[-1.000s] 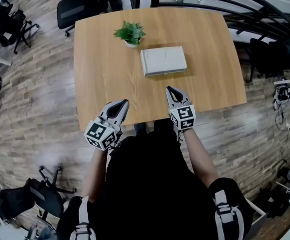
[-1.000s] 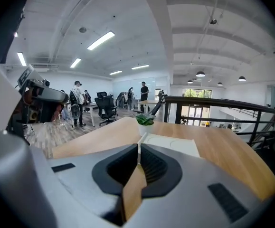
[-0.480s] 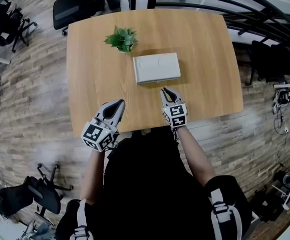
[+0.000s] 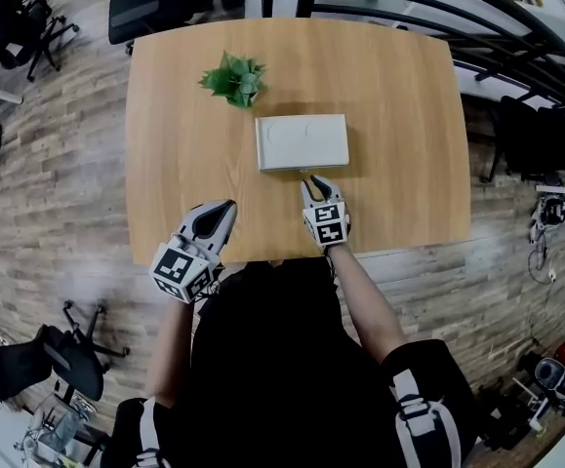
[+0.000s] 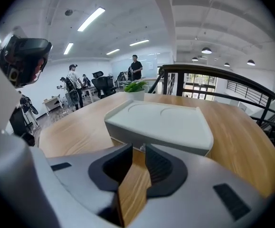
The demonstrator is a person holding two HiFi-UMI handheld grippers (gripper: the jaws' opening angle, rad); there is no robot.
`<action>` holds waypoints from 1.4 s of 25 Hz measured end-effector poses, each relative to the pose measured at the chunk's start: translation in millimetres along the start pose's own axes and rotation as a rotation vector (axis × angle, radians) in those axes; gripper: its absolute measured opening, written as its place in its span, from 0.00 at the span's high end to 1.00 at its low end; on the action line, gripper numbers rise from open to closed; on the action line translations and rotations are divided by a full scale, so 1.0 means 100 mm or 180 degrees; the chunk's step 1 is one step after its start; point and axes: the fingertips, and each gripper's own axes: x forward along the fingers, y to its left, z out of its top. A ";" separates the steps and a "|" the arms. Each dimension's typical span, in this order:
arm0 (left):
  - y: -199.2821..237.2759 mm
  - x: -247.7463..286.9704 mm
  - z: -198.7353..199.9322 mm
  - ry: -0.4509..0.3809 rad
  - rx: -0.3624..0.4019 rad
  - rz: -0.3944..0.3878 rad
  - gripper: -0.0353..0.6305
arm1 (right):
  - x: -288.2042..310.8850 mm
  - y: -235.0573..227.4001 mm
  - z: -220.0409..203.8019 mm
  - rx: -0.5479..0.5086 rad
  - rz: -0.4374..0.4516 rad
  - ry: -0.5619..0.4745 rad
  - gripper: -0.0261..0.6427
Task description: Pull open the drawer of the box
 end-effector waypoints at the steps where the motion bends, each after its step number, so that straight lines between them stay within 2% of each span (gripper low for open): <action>1: 0.00 0.02 -0.01 0.0016 -0.0003 0.0009 0.91 | 0.05 -0.02 -0.02 0.0014 -0.0008 0.0027 0.82; 13: -0.10 0.03 -0.17 0.0169 -0.0034 0.0023 0.91 | 0.39 -0.12 -0.11 0.0168 -0.0063 0.0190 0.81; 35: -0.05 -0.14 -0.18 0.0127 -0.0052 0.0068 0.91 | 0.43 -0.11 -0.13 0.0164 -0.0157 0.0274 0.84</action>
